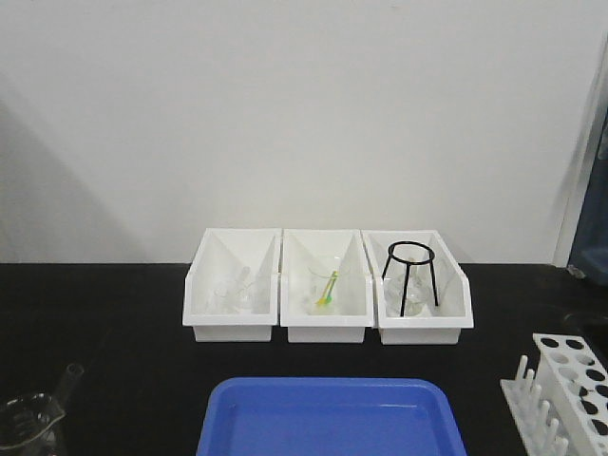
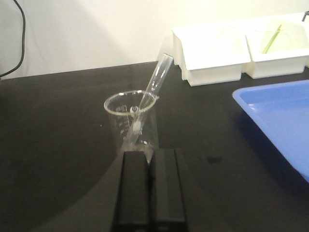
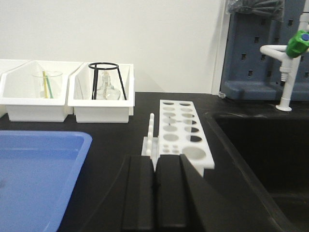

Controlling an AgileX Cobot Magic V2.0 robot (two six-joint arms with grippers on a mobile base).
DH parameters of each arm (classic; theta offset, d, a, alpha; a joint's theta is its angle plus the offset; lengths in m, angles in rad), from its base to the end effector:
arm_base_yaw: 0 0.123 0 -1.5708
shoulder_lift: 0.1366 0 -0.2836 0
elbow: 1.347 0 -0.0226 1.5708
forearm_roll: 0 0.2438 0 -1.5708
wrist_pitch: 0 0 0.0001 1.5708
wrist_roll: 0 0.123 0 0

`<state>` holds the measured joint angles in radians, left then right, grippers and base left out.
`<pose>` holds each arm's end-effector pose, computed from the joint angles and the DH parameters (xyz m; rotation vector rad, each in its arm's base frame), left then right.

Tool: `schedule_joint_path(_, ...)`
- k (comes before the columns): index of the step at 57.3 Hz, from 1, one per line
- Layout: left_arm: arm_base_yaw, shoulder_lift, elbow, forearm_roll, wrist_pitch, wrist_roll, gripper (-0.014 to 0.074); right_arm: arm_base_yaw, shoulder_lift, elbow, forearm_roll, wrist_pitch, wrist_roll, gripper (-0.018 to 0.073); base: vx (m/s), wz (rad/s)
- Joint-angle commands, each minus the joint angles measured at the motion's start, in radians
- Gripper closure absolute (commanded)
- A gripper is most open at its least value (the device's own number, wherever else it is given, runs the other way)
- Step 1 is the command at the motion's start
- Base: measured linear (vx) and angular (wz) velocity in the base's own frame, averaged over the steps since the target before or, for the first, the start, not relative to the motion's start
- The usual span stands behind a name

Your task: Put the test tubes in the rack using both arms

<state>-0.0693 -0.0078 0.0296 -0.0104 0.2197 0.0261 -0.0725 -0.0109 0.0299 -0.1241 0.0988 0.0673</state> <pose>0.0819 -0.0060 0.1789 0.0752 1.7236 -0.0414 0.0829 -0.0075 0.1939 0.0225 1.6016 -0.1097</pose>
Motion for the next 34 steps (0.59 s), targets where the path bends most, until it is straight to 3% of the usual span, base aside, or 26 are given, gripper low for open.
schedule_joint_path(1, 0.000, -0.020, 0.026, -0.009, -0.082, -0.006, 0.0617, -0.004, -0.007, 0.012, -0.008, -0.085, -0.006, 0.0566, 0.32, 0.01)
schedule_joint_path(34, 0.000, -0.020, 0.026, -0.009, -0.082, -0.006, 0.0617, -0.004, -0.007, 0.012, -0.008, -0.085, -0.006, 0.0566, 0.15, -0.03)
